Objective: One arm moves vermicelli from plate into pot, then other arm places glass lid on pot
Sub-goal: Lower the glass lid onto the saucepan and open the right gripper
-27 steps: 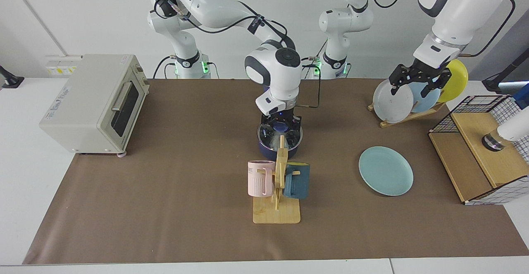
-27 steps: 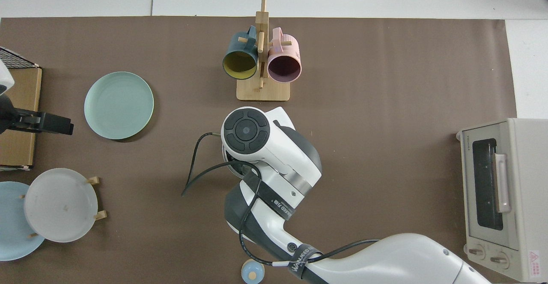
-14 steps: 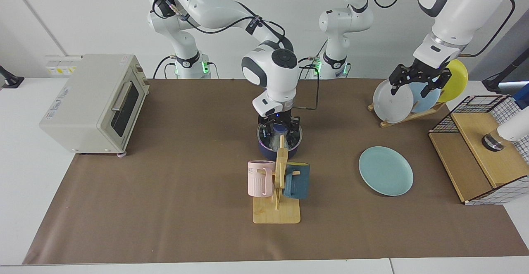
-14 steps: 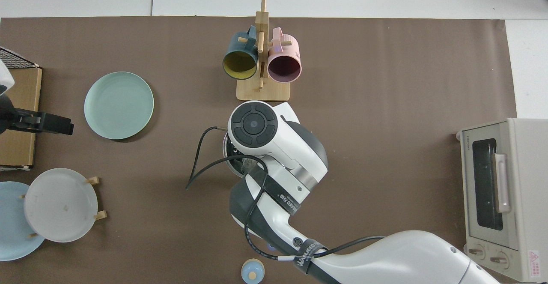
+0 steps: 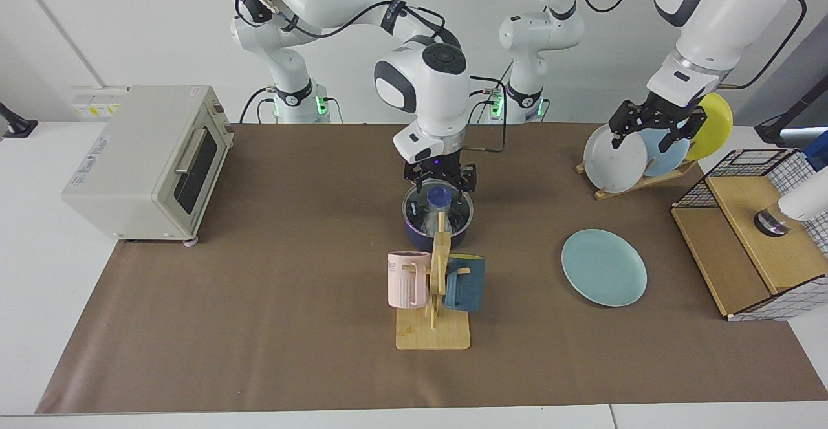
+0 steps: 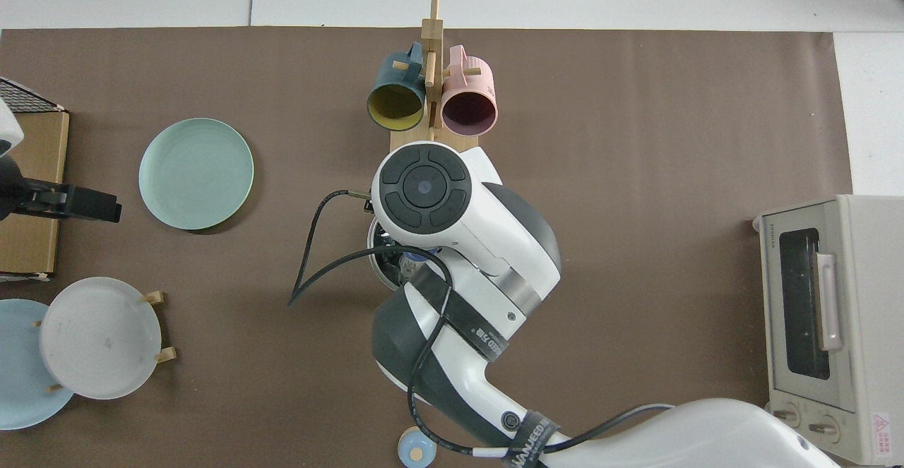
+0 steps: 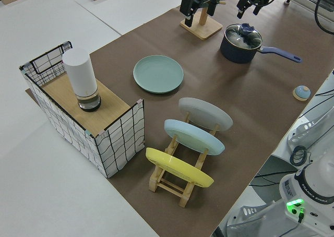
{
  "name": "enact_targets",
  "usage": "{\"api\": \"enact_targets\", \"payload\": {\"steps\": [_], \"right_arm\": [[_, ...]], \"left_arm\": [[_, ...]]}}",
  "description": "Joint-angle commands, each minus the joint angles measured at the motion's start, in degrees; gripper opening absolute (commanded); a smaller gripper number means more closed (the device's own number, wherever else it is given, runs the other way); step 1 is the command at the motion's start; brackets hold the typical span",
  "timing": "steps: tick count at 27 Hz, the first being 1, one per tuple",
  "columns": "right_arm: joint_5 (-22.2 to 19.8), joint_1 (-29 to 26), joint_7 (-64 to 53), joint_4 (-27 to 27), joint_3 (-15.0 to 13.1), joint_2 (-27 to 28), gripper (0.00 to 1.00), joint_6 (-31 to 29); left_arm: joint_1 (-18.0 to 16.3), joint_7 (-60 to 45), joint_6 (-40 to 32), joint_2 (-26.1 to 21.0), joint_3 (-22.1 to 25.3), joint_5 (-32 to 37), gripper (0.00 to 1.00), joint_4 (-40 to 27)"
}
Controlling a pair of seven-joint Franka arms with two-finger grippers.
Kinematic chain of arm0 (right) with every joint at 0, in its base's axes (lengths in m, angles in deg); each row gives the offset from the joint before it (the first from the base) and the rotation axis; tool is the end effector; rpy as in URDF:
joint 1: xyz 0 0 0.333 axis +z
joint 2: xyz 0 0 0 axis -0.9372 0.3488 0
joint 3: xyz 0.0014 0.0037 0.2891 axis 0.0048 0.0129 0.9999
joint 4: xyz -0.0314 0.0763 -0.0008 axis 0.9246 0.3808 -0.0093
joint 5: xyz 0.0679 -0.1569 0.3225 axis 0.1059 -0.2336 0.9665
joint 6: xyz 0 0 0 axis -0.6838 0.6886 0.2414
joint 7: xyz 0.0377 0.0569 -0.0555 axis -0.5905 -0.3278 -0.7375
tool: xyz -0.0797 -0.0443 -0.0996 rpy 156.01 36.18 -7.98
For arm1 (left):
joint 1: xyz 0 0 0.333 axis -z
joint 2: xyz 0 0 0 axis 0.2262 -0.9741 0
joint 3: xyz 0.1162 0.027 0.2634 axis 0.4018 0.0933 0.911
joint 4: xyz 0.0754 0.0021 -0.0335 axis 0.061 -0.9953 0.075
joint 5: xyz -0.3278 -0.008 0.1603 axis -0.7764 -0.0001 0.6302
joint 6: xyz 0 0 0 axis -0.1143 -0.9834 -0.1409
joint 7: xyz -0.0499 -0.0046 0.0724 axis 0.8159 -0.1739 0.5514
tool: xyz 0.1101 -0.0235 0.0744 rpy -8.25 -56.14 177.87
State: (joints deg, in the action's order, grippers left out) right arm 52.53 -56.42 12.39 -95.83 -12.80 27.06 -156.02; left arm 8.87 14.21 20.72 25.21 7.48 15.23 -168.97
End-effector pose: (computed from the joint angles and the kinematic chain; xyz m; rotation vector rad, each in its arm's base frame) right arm 0.5354 0.3909 0.4180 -3.0363 0.4843 -0.1271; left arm 0.5278 0.0092 0.5514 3.1211 -0.2381 0.0233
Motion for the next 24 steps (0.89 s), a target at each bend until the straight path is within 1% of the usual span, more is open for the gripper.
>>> {"api": "enact_targets", "payload": {"steps": [1, 3, 5, 7, 9, 11, 14, 17, 19, 21, 22, 24], "right_arm": [[1.64, -2.79, -7.90, -1.42, 0.85, -5.42, 1.00, 1.80], [3.39, -3.93, -11.33, -2.13, 0.50, -7.01, 1.00, 3.64], [5.24, -4.64, -14.23, -2.39, -0.90, -8.41, 1.00, 5.05], [7.00, -4.64, -15.99, -3.44, -3.62, -10.52, 1.00, 6.37], [9.01, -4.55, -19.15, -6.33, -6.26, -13.07, 1.00, 6.55], [11.56, -4.38, -24.59, -8.80, -9.50, -15.53, 1.00, 6.11], [14.12, -3.94, -31.10, -9.77, -14.60, -17.38, 1.00, 6.99], [15.61, -3.85, -33.05, -11.09, -17.86, -19.14, 1.00, 7.08], [17.36, -3.85, -33.23, -11.62, -20.32, -19.93, 1.00, 7.08], [20.17, -3.85, -34.62, -12.41, -24.26, -20.64, 1.00, 7.34], [20.62, -3.68, -36.98, -12.67, -25.76, -21.16, 1.00, 7.95], [20.63, -3.67, -42.78, -13.46, -27.70, -21.87, 1.00, 7.96]], "left_arm": [[0.25, 0.03, 0.12, 0.82, 0.09, 1.04, 1.00, -0.49], [0.34, 0.03, 0.12, 0.82, 0.10, 1.04, 1.00, -0.49], [0.34, 0.03, 0.12, 0.82, 0.10, 1.04, 1.00, -0.49], [0.34, 0.03, 0.12, 0.82, 0.10, 1.04, 1.00, -0.49], [0.25, 0.03, 0.12, 0.82, 0.10, 1.04, 1.00, -0.49], [0.34, 0.03, 0.12, 0.82, 0.10, 1.04, 1.00, -0.49], [0.34, 0.03, 0.12, 0.82, 0.10, 1.04, 1.00, -0.49], [0.34, 0.03, 0.12, 0.82, 0.10, 1.04, 1.00, -0.49], [0.34, 0.03, 0.12, 0.82, 0.10, 1.04, 1.00, -0.49], [0.25, 0.03, 0.12, 0.82, 0.10, 1.04, 1.00, -0.49], [0.34, 0.03, 0.12, 0.82, 0.10, 1.04, 1.00, -0.49], [0.34, 0.03, 0.12, 0.82, 0.10, 1.04, 1.00, -0.49]]}}
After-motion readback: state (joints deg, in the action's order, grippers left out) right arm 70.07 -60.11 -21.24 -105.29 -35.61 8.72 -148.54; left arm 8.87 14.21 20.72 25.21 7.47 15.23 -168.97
